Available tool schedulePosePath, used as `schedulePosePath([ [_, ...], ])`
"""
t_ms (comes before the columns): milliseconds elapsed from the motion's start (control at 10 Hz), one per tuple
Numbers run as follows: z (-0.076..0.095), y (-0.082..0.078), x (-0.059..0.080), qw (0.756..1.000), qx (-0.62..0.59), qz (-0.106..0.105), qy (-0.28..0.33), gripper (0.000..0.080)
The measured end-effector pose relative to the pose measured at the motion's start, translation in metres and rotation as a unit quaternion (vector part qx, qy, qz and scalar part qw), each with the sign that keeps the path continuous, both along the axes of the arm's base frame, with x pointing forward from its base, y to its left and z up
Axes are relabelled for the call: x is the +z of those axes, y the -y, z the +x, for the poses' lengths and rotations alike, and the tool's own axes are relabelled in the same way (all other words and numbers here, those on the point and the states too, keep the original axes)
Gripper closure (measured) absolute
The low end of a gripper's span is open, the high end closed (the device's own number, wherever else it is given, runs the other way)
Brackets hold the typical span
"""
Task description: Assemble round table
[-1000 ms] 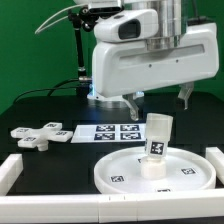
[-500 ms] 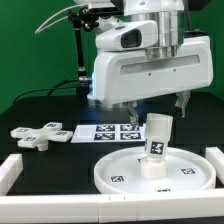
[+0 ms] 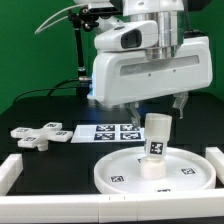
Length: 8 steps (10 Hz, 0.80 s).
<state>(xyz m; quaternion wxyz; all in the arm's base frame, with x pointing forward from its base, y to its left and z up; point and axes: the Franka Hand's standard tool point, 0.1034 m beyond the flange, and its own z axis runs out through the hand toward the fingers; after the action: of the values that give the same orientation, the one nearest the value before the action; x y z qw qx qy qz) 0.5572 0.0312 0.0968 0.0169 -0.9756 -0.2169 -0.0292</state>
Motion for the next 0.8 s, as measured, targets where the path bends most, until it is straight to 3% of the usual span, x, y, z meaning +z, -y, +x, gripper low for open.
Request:
schedulePosePath([
  [100, 0.0, -0.0002, -0.0002, 1.0, 0.0, 0.0, 0.0, 0.0398],
  [800, 0.0, -0.0003, -0.0002, 1.0, -0.007, 0.001, 0.0, 0.0395],
])
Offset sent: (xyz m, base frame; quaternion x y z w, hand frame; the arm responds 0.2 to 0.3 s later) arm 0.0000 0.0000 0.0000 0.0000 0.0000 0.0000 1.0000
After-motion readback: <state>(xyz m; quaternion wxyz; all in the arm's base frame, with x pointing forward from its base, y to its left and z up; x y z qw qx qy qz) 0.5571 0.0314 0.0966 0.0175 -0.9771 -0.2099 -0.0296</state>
